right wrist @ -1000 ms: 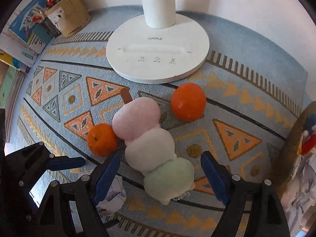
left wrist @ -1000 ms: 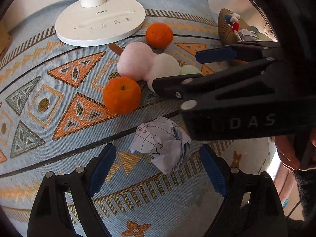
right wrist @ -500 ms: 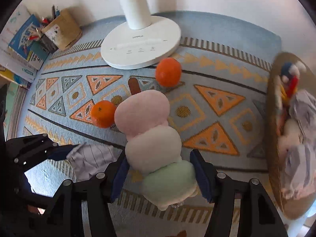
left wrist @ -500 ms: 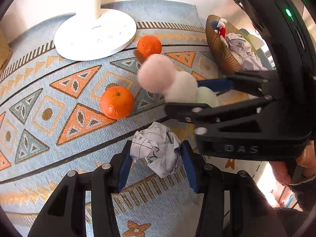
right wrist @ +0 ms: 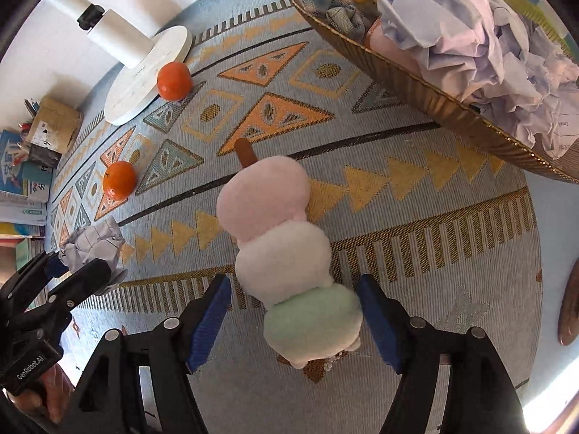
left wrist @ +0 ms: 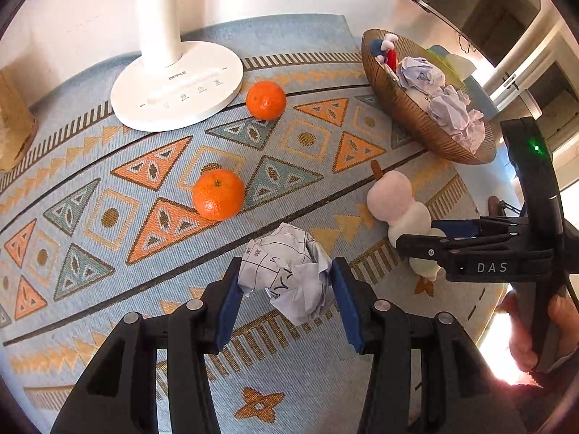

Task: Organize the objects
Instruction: 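Carry plush and paper over the brown bowl and open both tools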

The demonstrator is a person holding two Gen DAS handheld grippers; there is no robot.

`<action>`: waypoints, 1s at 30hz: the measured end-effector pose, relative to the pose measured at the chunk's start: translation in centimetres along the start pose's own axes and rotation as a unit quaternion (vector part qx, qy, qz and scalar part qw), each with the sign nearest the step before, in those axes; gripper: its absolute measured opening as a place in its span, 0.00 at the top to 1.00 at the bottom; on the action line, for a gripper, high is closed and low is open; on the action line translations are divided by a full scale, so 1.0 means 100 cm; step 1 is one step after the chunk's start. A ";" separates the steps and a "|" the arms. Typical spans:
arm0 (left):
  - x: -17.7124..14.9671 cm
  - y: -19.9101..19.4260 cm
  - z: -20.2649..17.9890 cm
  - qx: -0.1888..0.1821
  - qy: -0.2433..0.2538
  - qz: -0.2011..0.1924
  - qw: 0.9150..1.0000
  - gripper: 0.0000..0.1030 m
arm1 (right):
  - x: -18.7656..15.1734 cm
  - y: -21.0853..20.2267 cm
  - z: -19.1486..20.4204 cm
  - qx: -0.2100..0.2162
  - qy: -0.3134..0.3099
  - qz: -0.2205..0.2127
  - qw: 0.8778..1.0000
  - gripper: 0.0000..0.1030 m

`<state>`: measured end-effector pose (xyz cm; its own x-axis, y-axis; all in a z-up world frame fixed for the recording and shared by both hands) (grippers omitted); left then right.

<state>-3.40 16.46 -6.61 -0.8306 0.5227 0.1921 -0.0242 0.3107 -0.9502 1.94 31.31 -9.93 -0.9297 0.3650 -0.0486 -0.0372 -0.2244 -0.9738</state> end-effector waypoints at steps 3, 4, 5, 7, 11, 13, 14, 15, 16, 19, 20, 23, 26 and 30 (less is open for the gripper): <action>-0.007 -0.006 0.004 0.000 -0.005 -0.003 1.000 0.56 | -0.002 0.004 0.006 -0.032 -0.029 -0.005 0.999 0.26; -0.007 -0.008 0.003 0.002 -0.005 -0.005 1.000 0.56 | -0.003 0.006 0.007 -0.047 -0.041 -0.006 0.998 0.28; -0.007 -0.010 0.003 0.003 -0.006 -0.007 1.000 0.56 | -0.004 0.007 0.009 -0.070 -0.051 -0.010 0.996 0.32; -0.008 -0.014 0.001 0.002 -0.007 -0.012 1.000 0.56 | -0.010 0.004 0.014 -0.088 -0.074 -0.015 0.993 0.53; -0.002 -0.021 -0.008 0.004 -0.003 -0.022 1.000 0.56 | -0.026 -0.022 0.020 0.005 -0.061 -0.037 0.997 0.54; 0.004 -0.024 -0.015 0.007 -0.001 -0.027 1.000 0.56 | -0.028 -0.043 0.015 0.036 -0.057 -0.054 0.996 0.54; 0.009 -0.026 -0.019 0.009 0.000 -0.030 1.000 0.56 | -0.026 -0.054 0.016 0.047 -0.061 -0.066 0.995 0.54; 0.014 -0.029 -0.023 0.011 0.001 -0.034 0.999 0.56 | -0.024 -0.067 0.015 0.054 -0.067 -0.079 0.993 0.54; 0.021 -0.032 -0.029 0.012 0.003 -0.040 0.999 0.56 | -0.019 -0.080 0.017 0.060 -0.072 -0.093 0.991 0.54; 0.046 -0.047 -0.046 0.018 0.002 -0.061 0.998 0.56 | -0.007 -0.125 0.008 0.076 -0.073 -0.138 0.985 0.54; 0.056 -0.053 -0.052 0.020 0.001 -0.070 0.997 0.56 | 0.001 -0.138 0.004 0.080 -0.069 -0.151 0.983 0.54; 0.088 -0.070 -0.076 0.026 0.008 -0.100 0.995 0.56 | 0.024 -0.174 -0.025 0.071 -0.043 -0.184 0.979 0.54; 0.122 -0.083 -0.103 0.029 0.022 -0.124 0.992 0.56 | 0.049 -0.201 -0.054 0.046 -0.010 -0.208 0.977 0.54; 0.165 -0.091 -0.138 0.022 0.034 -0.148 0.988 0.56 | 0.074 -0.229 -0.102 0.015 0.032 -0.224 0.974 0.54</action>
<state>-9.19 33.19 8.64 -0.7436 0.4672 0.4782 -0.2866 0.4234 -0.8594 -0.38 48.33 9.73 -0.7930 0.4879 0.3649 -0.4457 -0.0563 -0.8934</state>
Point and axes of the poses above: each gripper's, at about its wrist camera, not at the fingertips, and y roughly the way its jaws point, z to its left, x to its top, the point moved 9 cm from there along y, roughly the way its jaws point, and after that the axes turned 10 degrees about z, right-handed, at the moved point
